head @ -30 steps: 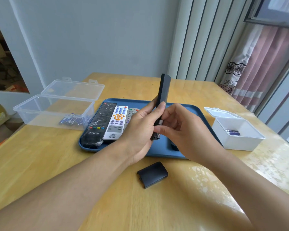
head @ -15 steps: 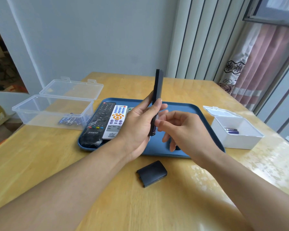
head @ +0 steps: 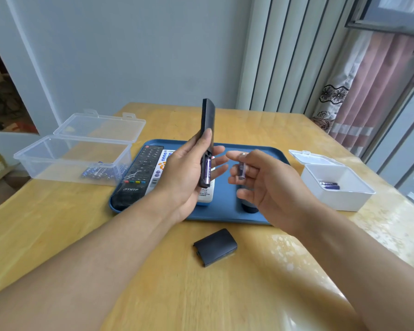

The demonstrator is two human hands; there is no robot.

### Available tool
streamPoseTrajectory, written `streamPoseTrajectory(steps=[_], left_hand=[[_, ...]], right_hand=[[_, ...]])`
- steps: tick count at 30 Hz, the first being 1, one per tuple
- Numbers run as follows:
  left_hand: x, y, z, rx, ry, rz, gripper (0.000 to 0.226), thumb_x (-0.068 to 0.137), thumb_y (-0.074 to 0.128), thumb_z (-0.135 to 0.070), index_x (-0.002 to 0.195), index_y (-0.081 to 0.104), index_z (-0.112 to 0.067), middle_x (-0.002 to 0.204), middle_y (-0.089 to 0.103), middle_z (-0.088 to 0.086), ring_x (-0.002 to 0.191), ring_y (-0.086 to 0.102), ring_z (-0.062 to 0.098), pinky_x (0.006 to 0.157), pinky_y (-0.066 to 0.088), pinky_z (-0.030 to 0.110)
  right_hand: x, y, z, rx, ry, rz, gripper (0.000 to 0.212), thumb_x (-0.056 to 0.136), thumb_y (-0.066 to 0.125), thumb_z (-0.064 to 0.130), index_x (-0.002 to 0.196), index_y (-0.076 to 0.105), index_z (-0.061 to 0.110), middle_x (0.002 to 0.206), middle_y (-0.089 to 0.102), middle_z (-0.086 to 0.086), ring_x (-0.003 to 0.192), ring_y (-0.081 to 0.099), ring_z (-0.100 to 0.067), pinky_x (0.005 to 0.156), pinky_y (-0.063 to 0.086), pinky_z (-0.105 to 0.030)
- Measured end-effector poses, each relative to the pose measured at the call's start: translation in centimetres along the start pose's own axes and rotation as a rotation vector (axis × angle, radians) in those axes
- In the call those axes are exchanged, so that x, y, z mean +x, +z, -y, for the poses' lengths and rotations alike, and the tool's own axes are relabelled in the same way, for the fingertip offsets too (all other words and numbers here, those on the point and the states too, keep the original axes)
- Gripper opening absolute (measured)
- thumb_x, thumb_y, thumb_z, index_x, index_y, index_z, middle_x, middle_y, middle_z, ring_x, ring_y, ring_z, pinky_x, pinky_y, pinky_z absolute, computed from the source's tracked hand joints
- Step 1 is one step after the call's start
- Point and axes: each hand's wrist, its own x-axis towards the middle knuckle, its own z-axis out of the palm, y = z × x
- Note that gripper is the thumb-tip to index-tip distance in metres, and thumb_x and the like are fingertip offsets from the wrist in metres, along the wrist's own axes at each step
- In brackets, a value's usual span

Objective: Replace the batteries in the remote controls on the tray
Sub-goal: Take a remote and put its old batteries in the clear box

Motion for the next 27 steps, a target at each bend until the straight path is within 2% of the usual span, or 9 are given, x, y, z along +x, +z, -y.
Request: streamPoseTrajectory(steps=[3, 8, 11, 14, 16, 18, 20, 23, 27], left_hand=[[0.0, 0.0, -0.5, -0.023, -0.06, -0.045, 0.033, 0.096, 0.065, -0.038, 0.106, 0.067, -0.007, 0.092, 0.071, 0.011, 0.084, 0.072, 0.025, 0.082, 0.063, 0.035], [-0.2, -0.1, -0.8, 0.019, -0.205, 0.034, 0.046, 0.094, 0.068, -0.039, 0.121, 0.067, -0.001, 0.096, 0.072, 0.012, 0.087, 0.071, 0.024, 0.083, 0.063, 0.039], [-0.6, 0.0, -0.9, 0.037, -0.268, 0.1, 0.041, 0.095, 0.066, -0.041, 0.118, 0.069, -0.007, 0.095, 0.073, 0.008, 0.089, 0.074, 0.024, 0.074, 0.061, 0.032], [-0.6, -0.2, -1.0, 0.087, -0.323, 0.124, 0.039, 0.092, 0.066, -0.049, 0.11, 0.067, -0.014, 0.093, 0.069, 0.004, 0.083, 0.067, 0.021, 0.07, 0.039, 0.027], [-0.6, -0.3, -1.0, 0.117, -0.34, 0.148, 0.041, 0.093, 0.064, -0.051, 0.104, 0.068, -0.012, 0.091, 0.069, 0.003, 0.077, 0.068, 0.02, 0.064, 0.043, 0.023], [-0.8, 0.0, -1.2, 0.097, -0.334, 0.163, 0.04, 0.095, 0.062, -0.047, 0.097, 0.067, -0.007, 0.082, 0.066, 0.005, 0.064, 0.067, 0.02, 0.046, 0.046, 0.021], [-1.1, 0.2, -1.2, 0.067, -0.32, 0.172, 0.04, 0.097, 0.061, -0.043, 0.102, 0.065, -0.004, 0.08, 0.065, 0.008, 0.067, 0.065, 0.023, 0.041, 0.046, 0.021], [-1.0, 0.3, -1.1, 0.08, -0.307, 0.179, 0.04, 0.097, 0.062, -0.044, 0.109, 0.066, -0.007, 0.08, 0.066, 0.006, 0.067, 0.065, 0.021, 0.045, 0.047, 0.018], [-0.6, 0.2, -0.5, 0.134, -0.252, 0.105, 0.039, 0.093, 0.064, -0.052, 0.098, 0.07, -0.014, 0.073, 0.067, -0.001, 0.065, 0.064, 0.014, 0.072, 0.047, 0.024]], right_hand=[[0.2, -0.2, -0.2, 0.05, 0.07, 0.06, 0.024, 0.096, 0.051, 0.015, 0.104, 0.074, 0.01, 0.073, 0.055, -0.004, 0.06, 0.051, -0.015, 0.045, 0.038, -0.022], [0.0, -0.1, -0.6, -0.311, -0.074, 0.089, 0.018, 0.098, 0.058, 0.02, 0.105, 0.071, 0.01, 0.063, 0.043, 0.001, 0.049, 0.028, -0.01, 0.044, 0.02, -0.022], [-0.2, 0.0, -1.4, -0.651, -0.407, 0.091, 0.007, 0.095, 0.066, 0.026, 0.1, 0.07, 0.022, 0.059, 0.055, 0.002, 0.054, 0.053, 0.0, 0.051, 0.035, -0.014], [0.0, -0.3, -2.1, -0.931, -0.648, 0.059, 0.014, 0.088, 0.075, 0.028, 0.101, 0.075, 0.033, 0.062, 0.055, 0.014, 0.068, 0.062, 0.0, 0.062, 0.04, -0.011], [0.3, -0.7, -2.3, -0.992, -0.713, 0.034, 0.019, 0.086, 0.077, 0.032, 0.104, 0.077, 0.038, 0.072, 0.059, 0.021, 0.072, 0.062, -0.005, 0.068, 0.045, -0.017], [0.5, -1.0, -2.2, -1.0, -0.748, 0.045, 0.022, 0.084, 0.079, 0.033, 0.105, 0.077, 0.039, 0.08, 0.063, 0.025, 0.081, 0.067, -0.009, 0.076, 0.054, -0.033], [0.5, -1.2, -2.2, -0.988, -0.783, 0.059, 0.022, 0.083, 0.08, 0.033, 0.104, 0.078, 0.038, 0.086, 0.066, 0.023, 0.081, 0.068, -0.009, 0.074, 0.055, -0.037], [0.4, -1.0, -2.1, -1.052, -0.854, 0.046, 0.017, 0.085, 0.078, 0.034, 0.101, 0.079, 0.038, 0.089, 0.068, 0.02, 0.077, 0.067, -0.005, 0.066, 0.054, -0.035], [0.2, -0.6, -2.3, -1.214, -0.978, -0.022, 0.017, 0.087, 0.065, 0.042, 0.097, 0.079, 0.04, 0.09, 0.07, 0.018, 0.086, 0.073, -0.01, 0.059, 0.054, -0.035]])
